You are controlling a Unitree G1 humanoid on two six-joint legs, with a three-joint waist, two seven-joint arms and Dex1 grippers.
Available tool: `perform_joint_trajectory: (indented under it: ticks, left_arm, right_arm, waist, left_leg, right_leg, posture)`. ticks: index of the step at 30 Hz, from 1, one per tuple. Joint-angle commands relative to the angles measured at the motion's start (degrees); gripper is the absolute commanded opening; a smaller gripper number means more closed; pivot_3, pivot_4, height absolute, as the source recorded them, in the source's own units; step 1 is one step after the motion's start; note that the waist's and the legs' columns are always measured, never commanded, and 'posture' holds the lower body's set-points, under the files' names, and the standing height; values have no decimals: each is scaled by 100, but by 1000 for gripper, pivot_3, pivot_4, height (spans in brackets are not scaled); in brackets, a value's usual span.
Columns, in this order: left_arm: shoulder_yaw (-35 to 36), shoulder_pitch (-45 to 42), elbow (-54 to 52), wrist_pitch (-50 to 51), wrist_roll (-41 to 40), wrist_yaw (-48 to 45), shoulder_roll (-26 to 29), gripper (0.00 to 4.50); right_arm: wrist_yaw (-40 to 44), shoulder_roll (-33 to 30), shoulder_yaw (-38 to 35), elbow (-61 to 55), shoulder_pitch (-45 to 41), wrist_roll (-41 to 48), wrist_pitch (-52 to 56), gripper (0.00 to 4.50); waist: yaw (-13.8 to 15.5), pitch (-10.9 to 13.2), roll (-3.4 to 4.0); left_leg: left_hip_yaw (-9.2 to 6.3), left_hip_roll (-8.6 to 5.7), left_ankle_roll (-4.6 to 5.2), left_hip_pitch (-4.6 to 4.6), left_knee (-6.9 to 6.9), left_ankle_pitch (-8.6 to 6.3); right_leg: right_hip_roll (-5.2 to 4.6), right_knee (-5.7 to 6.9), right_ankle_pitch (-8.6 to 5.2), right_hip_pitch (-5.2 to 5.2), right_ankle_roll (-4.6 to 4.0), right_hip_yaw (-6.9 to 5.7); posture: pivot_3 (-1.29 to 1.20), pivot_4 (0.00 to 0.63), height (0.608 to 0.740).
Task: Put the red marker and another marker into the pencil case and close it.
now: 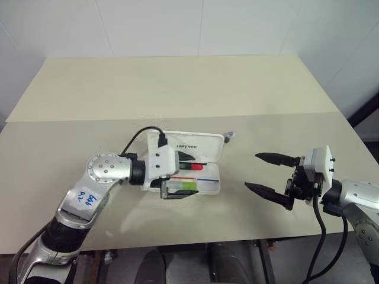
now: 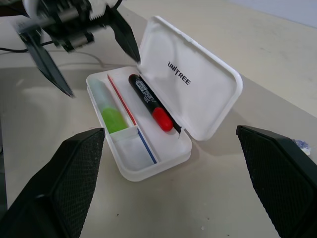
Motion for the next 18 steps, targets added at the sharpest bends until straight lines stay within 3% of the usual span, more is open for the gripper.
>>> perform_joint_trajectory:
  ticks: [1,9,18]
  left_arm:
    - [673,-215,-375,195,-848,171,-181,4466]
    - [2186,81,406,-1119,-908,638,-331,4466]
    - [3163,932,791,-1303,-1171,785,-22,4466]
  right_arm:
    - [4,-101,-72,45,-66,-154,-152,4500]
    - [-948,132,556,1075,-1062,-1444,-264,4500]
    - [-2097,1106,1477,2400,-2438,-2550,-129,4500]
  waist:
    - [-1,0,0]
    - [-96,1,-3]
    - [-178,2,-3]
  left_leg:
    - [0,0,0,1,0,0]
    - [13,0,8,11,7,7]
    - [13,0,5,8,-4,6]
  right_leg:
    - [0,0,1,0,2,0]
    - [0,-1,-4,0,-8,8]
    - [0,10,13,-7,23,12]
  posture:
    - [0,150,740]
    - [0,150,740]
    - [0,150,740]
